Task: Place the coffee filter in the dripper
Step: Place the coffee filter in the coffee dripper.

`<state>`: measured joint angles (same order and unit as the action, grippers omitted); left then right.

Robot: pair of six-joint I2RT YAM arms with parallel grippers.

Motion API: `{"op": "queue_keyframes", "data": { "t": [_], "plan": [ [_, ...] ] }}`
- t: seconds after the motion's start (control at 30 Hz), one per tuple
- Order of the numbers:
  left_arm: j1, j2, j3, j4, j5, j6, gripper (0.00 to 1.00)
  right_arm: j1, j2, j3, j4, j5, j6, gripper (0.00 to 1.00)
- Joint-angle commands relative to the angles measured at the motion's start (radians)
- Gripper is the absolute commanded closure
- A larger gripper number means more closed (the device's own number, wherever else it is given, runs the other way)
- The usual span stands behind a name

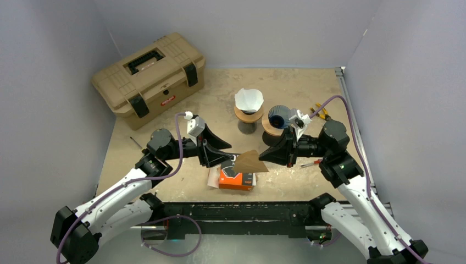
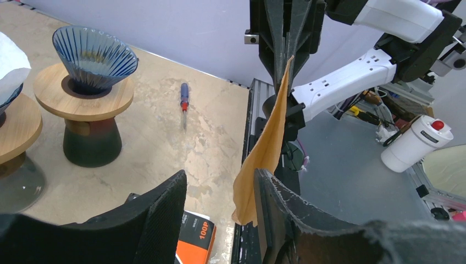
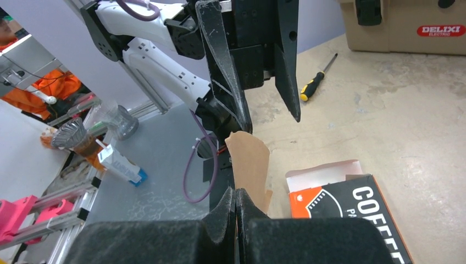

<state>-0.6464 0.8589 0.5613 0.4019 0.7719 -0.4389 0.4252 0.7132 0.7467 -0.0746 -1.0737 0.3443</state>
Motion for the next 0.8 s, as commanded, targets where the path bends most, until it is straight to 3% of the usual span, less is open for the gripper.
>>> {"op": "queue_keyframes", "data": {
  "t": [0.0,0.77],
  "plan": [
    [-0.016,0.017,-0.009,0.111,0.010,-0.043,0.53,-0.001,-0.003,0.001,0.070,-0.025,0.026,1.00],
    [-0.121,0.117,-0.020,0.222,-0.016,-0.122,0.60,0.000,0.028,-0.020,0.125,-0.002,0.055,1.00]
  ]
}}
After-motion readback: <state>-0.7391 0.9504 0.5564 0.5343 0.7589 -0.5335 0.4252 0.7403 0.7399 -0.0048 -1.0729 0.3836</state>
